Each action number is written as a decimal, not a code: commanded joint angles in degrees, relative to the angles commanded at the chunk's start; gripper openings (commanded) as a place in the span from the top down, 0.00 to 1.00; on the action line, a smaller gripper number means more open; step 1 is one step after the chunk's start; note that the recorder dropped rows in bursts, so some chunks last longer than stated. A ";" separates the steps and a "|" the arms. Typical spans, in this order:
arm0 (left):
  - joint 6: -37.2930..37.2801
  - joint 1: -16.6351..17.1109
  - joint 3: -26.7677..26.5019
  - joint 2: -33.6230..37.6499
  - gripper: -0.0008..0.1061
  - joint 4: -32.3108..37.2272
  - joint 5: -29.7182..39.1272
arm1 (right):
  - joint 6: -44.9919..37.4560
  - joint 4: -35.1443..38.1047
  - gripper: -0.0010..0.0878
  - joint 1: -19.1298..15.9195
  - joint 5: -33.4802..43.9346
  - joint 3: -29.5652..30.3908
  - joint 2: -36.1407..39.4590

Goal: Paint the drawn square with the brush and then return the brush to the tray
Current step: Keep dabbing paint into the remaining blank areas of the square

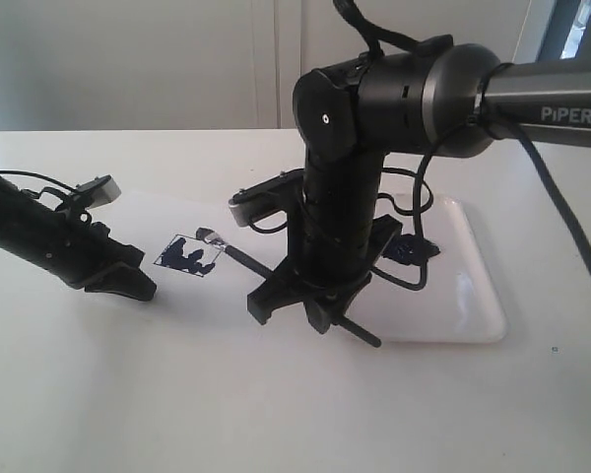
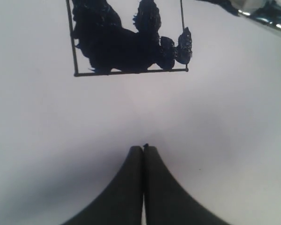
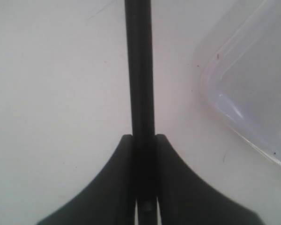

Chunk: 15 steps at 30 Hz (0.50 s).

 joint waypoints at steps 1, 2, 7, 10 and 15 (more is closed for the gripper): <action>0.00 0.00 0.00 0.00 0.99 0.00 0.00 | 0.00 0.00 0.99 0.00 -0.20 0.00 0.64; 0.00 0.00 0.00 0.00 0.99 0.00 0.00 | 0.00 0.00 0.99 0.00 -0.44 0.00 1.05; 0.00 0.00 0.00 0.00 0.99 0.00 0.00 | 0.00 0.00 0.99 0.00 -0.80 -0.03 2.63; 0.00 0.00 0.00 0.00 0.99 0.00 0.00 | 0.00 -0.34 0.99 0.00 0.18 -0.03 3.13; 0.00 0.00 0.00 0.00 0.99 0.00 -0.40 | -1.02 -0.20 0.99 0.00 2.01 -0.03 3.26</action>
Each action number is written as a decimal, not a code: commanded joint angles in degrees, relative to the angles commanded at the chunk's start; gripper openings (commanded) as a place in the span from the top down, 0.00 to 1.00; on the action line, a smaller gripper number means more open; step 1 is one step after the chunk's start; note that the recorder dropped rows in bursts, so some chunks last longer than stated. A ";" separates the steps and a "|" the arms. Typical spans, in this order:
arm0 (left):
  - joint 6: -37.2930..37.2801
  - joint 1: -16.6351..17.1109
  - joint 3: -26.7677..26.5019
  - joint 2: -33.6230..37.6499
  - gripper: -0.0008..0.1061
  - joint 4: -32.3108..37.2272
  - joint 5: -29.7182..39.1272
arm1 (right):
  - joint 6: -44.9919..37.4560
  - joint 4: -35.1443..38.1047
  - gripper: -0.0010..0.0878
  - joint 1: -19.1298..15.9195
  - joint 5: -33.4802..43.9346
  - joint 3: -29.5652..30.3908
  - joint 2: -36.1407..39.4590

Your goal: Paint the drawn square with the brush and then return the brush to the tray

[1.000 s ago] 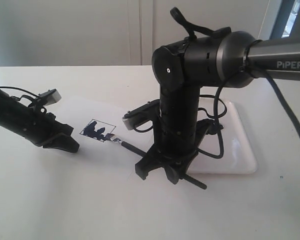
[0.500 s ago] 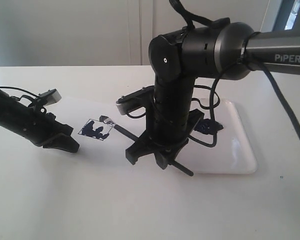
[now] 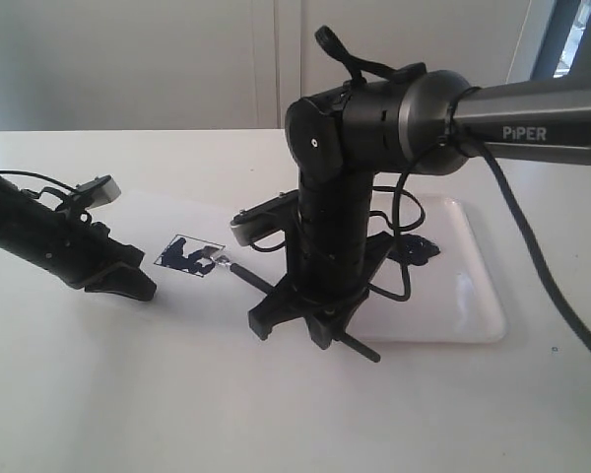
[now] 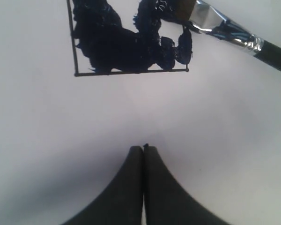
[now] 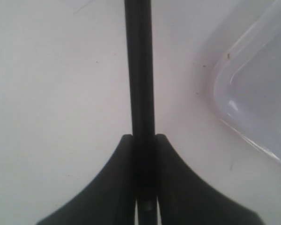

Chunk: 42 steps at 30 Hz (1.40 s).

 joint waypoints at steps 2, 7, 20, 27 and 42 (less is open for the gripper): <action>-0.22 0.00 0.00 0.00 0.99 0.00 -0.26 | -1.67 1.14 0.99 0.00 0.74 0.00 0.00; -0.22 0.00 0.00 0.00 0.99 -0.12 -0.69 | -4.00 4.88 0.99 0.00 1.00 0.00 0.00; -0.22 0.00 0.00 0.00 0.99 -0.12 -0.69 | -0.78 -1.52 0.99 0.00 -0.68 0.00 0.00; -0.22 0.00 0.00 0.00 0.99 -0.12 -0.69 | 1.30 -2.85 0.99 0.00 -2.22 0.00 0.11; -0.11 -0.03 0.00 0.00 0.99 -0.24 -0.44 | 2.99 -2.36 0.99 0.00 -2.76 -0.49 0.74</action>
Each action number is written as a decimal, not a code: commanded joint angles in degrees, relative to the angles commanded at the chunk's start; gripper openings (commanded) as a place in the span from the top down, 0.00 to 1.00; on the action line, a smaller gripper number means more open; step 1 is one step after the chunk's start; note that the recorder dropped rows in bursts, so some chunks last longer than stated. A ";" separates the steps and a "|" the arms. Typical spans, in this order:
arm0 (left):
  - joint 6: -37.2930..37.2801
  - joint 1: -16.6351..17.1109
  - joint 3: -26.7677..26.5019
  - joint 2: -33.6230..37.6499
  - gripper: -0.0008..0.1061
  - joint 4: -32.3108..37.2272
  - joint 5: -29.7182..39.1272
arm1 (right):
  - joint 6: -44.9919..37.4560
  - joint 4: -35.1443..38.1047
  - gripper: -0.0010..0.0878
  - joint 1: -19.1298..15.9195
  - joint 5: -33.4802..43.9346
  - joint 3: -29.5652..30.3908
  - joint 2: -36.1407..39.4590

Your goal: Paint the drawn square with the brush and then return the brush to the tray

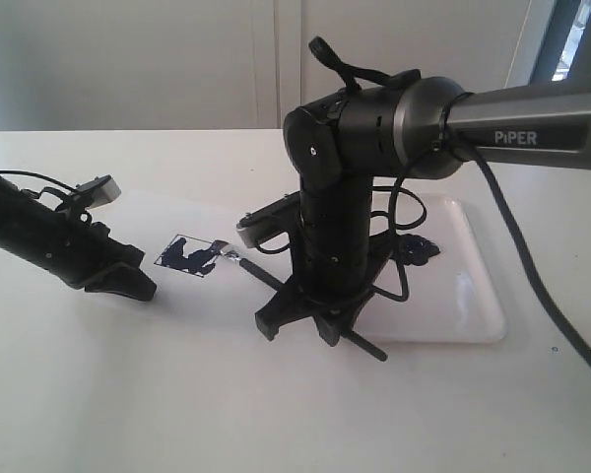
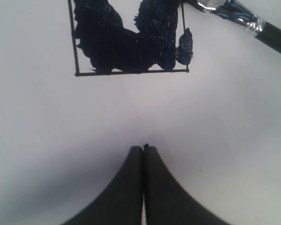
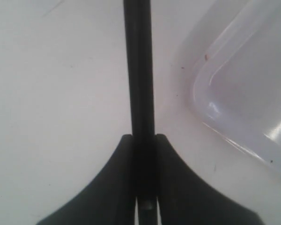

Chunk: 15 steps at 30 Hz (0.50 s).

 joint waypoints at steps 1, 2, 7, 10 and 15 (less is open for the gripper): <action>0.15 -0.24 0.00 0.00 0.99 0.00 0.57 | -0.69 0.35 0.99 0.00 -0.10 -0.10 0.00; 0.15 -0.25 0.00 0.00 0.99 0.00 0.96 | -1.14 1.07 0.99 0.00 -0.17 -0.43 0.00; 3.29 -0.76 0.00 -0.11 0.99 -2.37 4.52 | -2.50 2.92 0.99 0.00 -0.17 -1.20 0.00; 5.06 -0.81 0.00 -2.18 0.99 -4.68 3.56 | -2.50 2.70 0.99 0.00 -0.12 -1.20 0.00; 5.06 0.36 -4.17 -8.17 0.99 -4.79 -6.01 | -2.50 2.70 0.99 0.00 -0.15 -1.20 0.00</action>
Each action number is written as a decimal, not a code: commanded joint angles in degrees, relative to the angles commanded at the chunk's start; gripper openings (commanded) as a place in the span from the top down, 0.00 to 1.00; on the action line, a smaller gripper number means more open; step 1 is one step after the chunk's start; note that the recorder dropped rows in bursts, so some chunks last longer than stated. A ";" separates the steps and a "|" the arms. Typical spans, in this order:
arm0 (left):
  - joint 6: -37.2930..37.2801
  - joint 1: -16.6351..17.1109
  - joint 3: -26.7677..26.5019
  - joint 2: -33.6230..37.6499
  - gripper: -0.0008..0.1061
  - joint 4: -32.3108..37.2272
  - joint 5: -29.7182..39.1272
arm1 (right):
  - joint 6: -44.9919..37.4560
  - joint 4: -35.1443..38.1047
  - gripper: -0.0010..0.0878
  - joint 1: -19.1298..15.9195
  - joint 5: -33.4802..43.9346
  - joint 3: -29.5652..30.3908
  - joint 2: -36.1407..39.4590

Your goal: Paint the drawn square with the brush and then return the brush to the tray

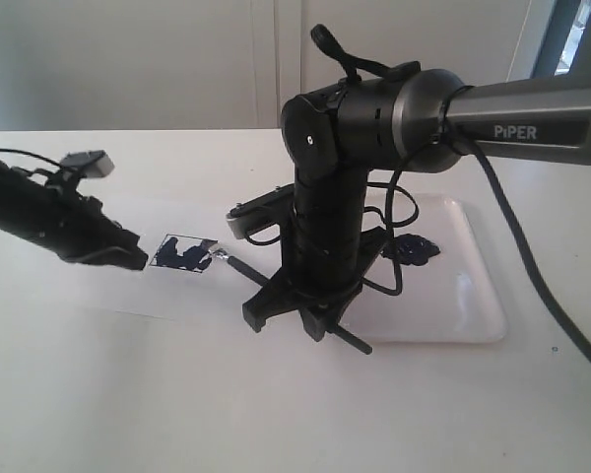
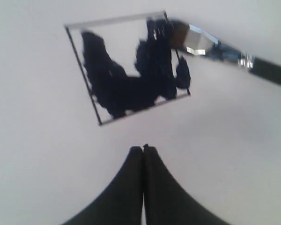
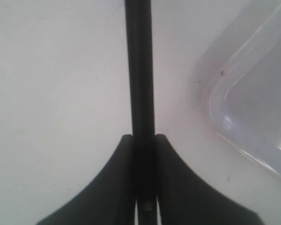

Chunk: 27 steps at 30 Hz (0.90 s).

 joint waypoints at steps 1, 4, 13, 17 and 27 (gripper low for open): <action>0.00 0.00 -1.86 0.20 0.99 0.00 -1.81 | -0.10 0.00 0.99 0.00 0.00 0.00 0.00; -0.12 0.00 -7.42 3.32 0.99 0.23 -3.91 | -0.21 0.48 0.99 0.00 0.00 -0.11 0.00; -4.04 0.00 -13.10 11.34 0.99 6.75 -5.89 | -0.45 2.30 0.99 0.00 -0.61 -0.33 0.00; -7.06 0.03 -13.10 13.04 0.99 10.87 -4.96 | -0.45 2.30 0.99 0.00 -0.61 -0.33 0.00; -15.31 0.03 -13.10 14.31 0.99 17.67 0.97 | 0.19 2.08 0.99 0.00 -0.09 -0.33 0.00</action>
